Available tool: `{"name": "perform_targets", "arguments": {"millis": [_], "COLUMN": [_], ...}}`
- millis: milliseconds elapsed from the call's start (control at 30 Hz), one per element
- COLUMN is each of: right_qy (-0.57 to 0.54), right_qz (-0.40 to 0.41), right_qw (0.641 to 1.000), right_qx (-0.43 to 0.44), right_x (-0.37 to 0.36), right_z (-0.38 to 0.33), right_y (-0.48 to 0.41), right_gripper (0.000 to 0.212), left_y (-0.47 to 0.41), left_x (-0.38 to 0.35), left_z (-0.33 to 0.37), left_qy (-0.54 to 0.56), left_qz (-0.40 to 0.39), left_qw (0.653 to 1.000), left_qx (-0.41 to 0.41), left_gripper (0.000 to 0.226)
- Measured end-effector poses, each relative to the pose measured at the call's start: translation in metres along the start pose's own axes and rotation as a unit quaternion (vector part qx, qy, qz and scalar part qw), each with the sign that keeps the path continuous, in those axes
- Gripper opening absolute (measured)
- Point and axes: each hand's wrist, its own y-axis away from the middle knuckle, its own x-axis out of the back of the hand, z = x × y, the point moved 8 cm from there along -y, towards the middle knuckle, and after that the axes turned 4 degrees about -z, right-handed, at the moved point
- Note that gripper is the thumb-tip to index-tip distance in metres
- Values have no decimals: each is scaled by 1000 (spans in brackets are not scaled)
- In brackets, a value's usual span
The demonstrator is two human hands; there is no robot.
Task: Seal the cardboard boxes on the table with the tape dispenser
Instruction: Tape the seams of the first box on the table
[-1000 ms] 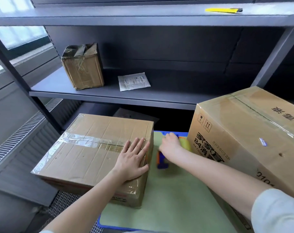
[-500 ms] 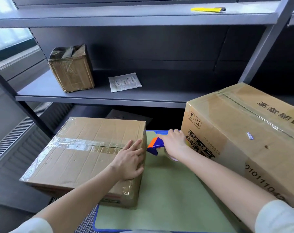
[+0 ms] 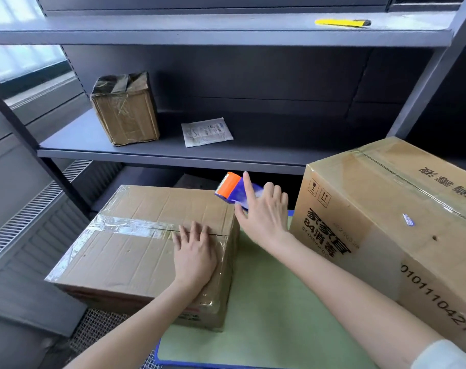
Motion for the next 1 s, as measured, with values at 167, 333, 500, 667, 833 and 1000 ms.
{"name": "perform_targets", "arguments": {"millis": [167, 333, 500, 667, 833, 1000], "right_qy": [41, 79, 73, 73, 50, 31], "right_qz": [53, 59, 101, 101, 69, 72], "right_qw": [996, 989, 979, 983, 992, 994], "right_qx": [62, 112, 159, 136, 92, 76], "right_x": [-18, -46, -49, -50, -58, -58], "right_z": [-59, -101, -121, -115, -80, -86], "right_y": [4, 10, 16, 17, 27, 30], "right_gripper": [80, 82, 52, 40, 59, 64], "left_y": [2, 2, -5, -17, -16, -12], "left_x": [14, 24, 34, 48, 49, 57], "left_z": [-34, -95, -140, -173, -241, -238], "left_qy": [91, 46, 104, 105, -6, 9], "left_qz": [3, 5, -14, -1, -76, -69], "left_qw": [996, 999, 994, 994, 975, 973], "left_qx": [-4, -4, -39, -14, 207, 219], "left_gripper": [54, 62, 73, 37, 60, 69]}}
